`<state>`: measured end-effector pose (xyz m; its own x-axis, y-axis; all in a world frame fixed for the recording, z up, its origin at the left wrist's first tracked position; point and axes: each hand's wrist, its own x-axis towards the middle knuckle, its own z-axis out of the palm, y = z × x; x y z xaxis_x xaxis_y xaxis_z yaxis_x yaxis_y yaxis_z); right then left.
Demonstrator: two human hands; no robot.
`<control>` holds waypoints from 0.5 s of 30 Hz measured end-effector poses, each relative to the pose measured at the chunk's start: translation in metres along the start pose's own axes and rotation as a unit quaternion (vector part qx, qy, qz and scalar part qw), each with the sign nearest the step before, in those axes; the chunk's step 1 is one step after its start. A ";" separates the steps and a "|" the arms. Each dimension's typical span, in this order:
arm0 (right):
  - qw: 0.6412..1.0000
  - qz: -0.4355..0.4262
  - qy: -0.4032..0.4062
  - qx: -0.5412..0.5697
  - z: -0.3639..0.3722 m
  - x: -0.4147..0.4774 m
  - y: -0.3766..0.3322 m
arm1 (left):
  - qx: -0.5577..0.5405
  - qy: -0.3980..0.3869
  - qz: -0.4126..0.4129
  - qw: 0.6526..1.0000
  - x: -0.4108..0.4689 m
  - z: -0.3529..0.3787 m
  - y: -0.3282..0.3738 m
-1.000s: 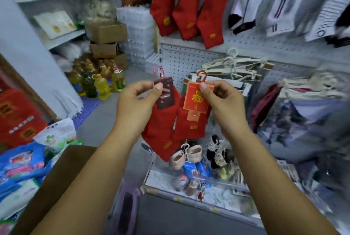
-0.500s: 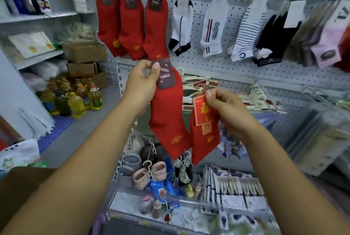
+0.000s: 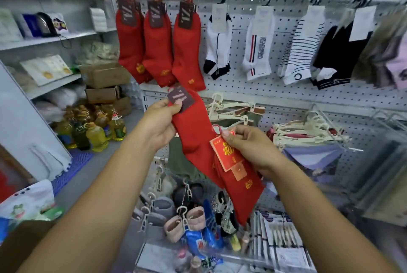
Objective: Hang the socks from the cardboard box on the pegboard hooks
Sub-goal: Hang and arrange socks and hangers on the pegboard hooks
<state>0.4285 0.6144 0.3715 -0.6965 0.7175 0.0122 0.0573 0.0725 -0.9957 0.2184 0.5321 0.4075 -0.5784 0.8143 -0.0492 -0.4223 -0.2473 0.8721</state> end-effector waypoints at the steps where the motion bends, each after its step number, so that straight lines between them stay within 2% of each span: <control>1: 1.000 0.000 0.007 0.004 0.008 0.009 -0.004 | -0.007 -0.004 -0.003 1.000 0.008 -0.008 0.006; 5: 0.999 -0.009 0.048 0.015 0.037 0.048 -0.023 | -0.018 -0.005 0.020 1.000 0.046 -0.031 0.036; 10: 0.987 -0.052 0.148 -0.018 0.071 0.097 -0.051 | 0.074 -0.039 0.099 0.992 0.096 -0.049 0.078; 15: 0.970 -0.104 0.220 0.009 0.098 0.141 -0.096 | 0.201 -0.088 0.224 0.950 0.145 -0.054 0.128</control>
<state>0.2545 0.6408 0.4597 -0.3188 0.9153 0.2462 -0.0659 0.2377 -0.9691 0.0429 0.5903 0.4855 -0.4964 0.7588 0.4216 0.1588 -0.3981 0.9035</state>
